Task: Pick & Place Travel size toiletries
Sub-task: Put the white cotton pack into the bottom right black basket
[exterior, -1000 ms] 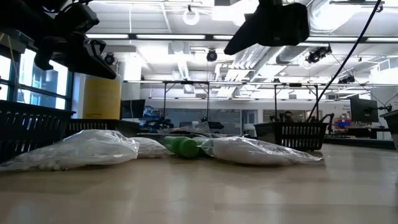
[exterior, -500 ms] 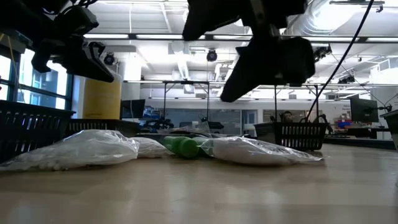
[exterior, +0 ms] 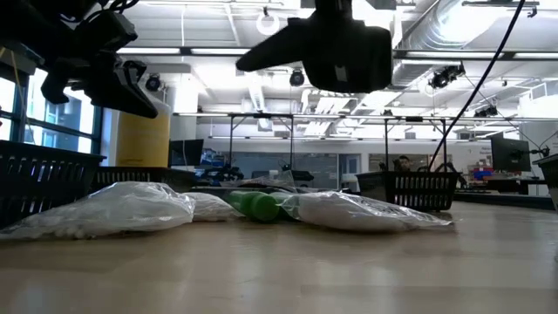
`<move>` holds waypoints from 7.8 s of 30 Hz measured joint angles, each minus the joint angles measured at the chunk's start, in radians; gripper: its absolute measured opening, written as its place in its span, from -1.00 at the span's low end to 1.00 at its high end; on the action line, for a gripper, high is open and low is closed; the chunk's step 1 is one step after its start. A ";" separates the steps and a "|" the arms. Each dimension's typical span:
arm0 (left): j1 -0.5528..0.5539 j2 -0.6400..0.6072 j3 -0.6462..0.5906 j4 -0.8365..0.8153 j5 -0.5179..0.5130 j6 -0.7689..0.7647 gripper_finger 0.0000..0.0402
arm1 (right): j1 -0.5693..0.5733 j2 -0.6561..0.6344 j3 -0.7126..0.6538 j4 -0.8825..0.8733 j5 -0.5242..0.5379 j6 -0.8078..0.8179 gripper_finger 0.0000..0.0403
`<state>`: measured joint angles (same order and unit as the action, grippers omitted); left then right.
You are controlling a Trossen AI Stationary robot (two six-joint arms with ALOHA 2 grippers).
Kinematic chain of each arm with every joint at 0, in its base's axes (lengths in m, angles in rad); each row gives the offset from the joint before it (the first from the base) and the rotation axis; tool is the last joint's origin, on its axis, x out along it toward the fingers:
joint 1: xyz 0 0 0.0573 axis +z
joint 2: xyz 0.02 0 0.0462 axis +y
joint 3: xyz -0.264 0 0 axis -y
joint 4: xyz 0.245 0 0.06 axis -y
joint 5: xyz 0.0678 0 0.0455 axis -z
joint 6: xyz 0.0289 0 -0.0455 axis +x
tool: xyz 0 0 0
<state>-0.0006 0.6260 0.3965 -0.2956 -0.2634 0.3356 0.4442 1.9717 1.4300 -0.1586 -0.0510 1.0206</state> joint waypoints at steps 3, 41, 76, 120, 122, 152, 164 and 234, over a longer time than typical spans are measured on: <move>0.000 0.000 0.000 0.000 0.000 0.000 -1.00 | -0.003 0.000 0.000 -0.008 0.004 -0.006 0.28; 0.000 0.000 0.000 0.001 0.000 0.000 -1.00 | 0.017 -0.013 0.000 -0.460 0.292 0.214 0.28; 0.000 0.000 0.000 0.001 0.000 0.000 -1.00 | -0.040 -0.014 0.000 -0.194 0.179 -0.057 0.28; 0.000 0.000 0.000 0.001 0.000 0.000 -1.00 | -0.013 -0.014 0.000 -0.615 0.070 0.417 0.28; 0.000 0.000 0.000 0.001 0.000 0.000 -1.00 | -0.010 -0.014 0.000 -0.641 0.068 0.439 0.28; 0.000 0.000 0.000 -0.019 0.000 0.000 -1.00 | 0.031 0.023 0.111 -0.156 0.131 0.550 0.12; 0.000 0.000 0.000 -0.080 0.000 0.000 -1.00 | -0.023 0.032 0.248 -0.319 0.183 0.407 -0.05; 0.000 0.000 0.000 -0.065 -0.020 0.034 -1.00 | 0.018 0.230 0.247 -0.839 0.163 0.347 -0.05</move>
<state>-0.0002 0.6258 0.3962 -0.3607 -0.2836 0.3695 0.4618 2.2016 1.6768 -0.9979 0.1120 1.3681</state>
